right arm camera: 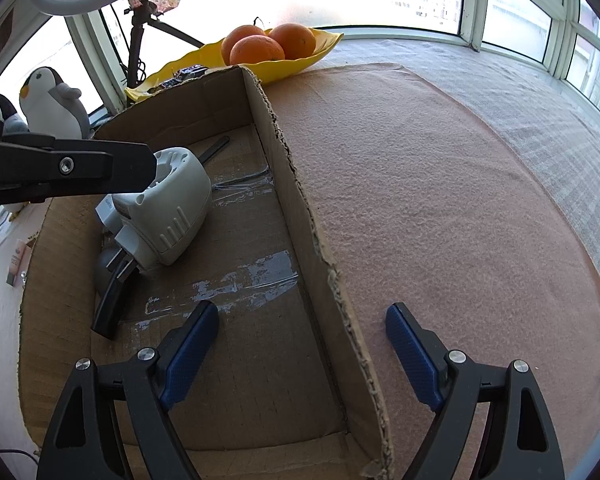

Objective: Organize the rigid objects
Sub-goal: 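Lower the white device into the box and open the left gripper, then move the left gripper to the white lotion tube and grasp it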

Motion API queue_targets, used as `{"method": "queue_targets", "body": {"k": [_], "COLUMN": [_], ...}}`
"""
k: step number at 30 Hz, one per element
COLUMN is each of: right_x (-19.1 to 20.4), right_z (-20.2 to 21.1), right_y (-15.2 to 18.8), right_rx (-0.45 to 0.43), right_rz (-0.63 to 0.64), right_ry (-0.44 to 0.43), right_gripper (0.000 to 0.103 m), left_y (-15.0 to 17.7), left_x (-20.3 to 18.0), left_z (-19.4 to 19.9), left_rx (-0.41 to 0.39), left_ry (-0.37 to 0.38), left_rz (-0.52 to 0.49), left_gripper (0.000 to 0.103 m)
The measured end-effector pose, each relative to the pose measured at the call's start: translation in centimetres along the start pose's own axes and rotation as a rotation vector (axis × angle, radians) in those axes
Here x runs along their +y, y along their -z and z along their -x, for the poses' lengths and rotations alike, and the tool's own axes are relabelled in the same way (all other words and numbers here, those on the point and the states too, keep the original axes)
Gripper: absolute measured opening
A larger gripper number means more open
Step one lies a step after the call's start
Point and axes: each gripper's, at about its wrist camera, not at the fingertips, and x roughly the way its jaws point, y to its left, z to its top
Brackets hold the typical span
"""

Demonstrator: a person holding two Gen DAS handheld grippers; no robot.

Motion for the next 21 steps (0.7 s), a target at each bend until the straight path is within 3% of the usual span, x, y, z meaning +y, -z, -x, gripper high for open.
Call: {"method": "queue_targets", "body": {"k": [21], "right_x": [-0.1], "right_z": [0.0], "right_y": [0.0], "right_rx": [0.000], "right_rz": [-0.001], "right_ry": [0.001], "right_gripper": [0.083], "left_y": [2.0], "left_x": [1.1], "left_z": [4.4], "left_rx": [-0.066], "left_ry": [-0.036], "left_rz": [0.011], "left_gripper": [0.054]}}
